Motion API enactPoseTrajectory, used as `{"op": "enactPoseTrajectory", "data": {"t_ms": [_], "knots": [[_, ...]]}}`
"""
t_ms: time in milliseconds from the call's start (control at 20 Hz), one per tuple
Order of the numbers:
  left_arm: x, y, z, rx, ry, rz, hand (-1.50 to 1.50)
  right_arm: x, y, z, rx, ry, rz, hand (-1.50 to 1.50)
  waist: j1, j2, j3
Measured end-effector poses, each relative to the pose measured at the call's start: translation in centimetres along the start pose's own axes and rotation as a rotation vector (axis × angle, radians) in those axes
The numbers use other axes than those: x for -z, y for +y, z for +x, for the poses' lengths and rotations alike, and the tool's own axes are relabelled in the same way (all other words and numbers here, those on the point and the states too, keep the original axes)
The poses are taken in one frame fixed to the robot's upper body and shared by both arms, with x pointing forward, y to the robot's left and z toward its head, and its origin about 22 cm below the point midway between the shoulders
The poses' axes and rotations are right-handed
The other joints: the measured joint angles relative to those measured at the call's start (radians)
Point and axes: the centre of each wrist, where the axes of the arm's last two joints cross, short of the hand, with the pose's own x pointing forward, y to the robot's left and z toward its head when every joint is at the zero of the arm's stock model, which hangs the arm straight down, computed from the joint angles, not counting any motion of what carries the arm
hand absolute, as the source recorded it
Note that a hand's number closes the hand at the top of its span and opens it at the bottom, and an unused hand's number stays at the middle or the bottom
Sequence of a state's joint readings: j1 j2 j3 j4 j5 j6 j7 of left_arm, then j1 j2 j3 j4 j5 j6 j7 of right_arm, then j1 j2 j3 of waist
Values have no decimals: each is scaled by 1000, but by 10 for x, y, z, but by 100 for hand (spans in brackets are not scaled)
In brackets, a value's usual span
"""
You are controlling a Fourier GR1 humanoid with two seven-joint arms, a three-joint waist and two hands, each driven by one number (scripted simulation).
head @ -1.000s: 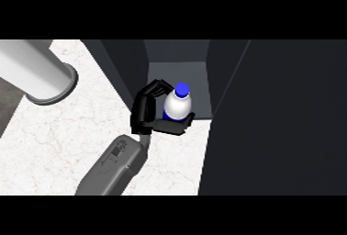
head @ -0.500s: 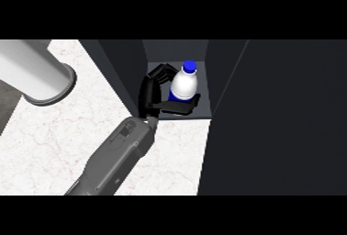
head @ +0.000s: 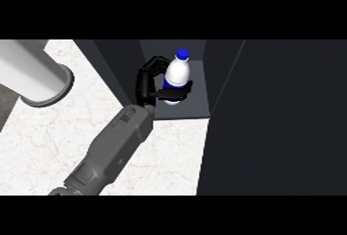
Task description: Pick up the bottled water, place it into the cabinet and close the cabinet
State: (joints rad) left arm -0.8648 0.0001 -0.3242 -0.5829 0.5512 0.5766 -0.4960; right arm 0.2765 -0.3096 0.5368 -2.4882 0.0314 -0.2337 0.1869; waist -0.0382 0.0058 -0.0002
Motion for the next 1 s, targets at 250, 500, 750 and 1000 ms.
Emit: {"op": "enactPoseTrajectory", "data": {"t_ms": [250, 500, 750, 1000], "knots": [[9, 6, -9, 82, -4, 60, 150, 1, -1, -1, -2, -15, 13, -150, -13, 5, 0], [22, 9, -6, 141, -21, 99, 150, -1, -4, -2, -8, -20, 20, -150, -18, 8, 0], [28, 10, -5, 213, -43, 108, -150, -1, -6, -2, -15, -28, 30, -150, -27, 12, 0], [31, 11, -4, 242, -41, 107, -150, -2, -5, -3, -5, -31, 33, -150, -34, 14, -1]]}}
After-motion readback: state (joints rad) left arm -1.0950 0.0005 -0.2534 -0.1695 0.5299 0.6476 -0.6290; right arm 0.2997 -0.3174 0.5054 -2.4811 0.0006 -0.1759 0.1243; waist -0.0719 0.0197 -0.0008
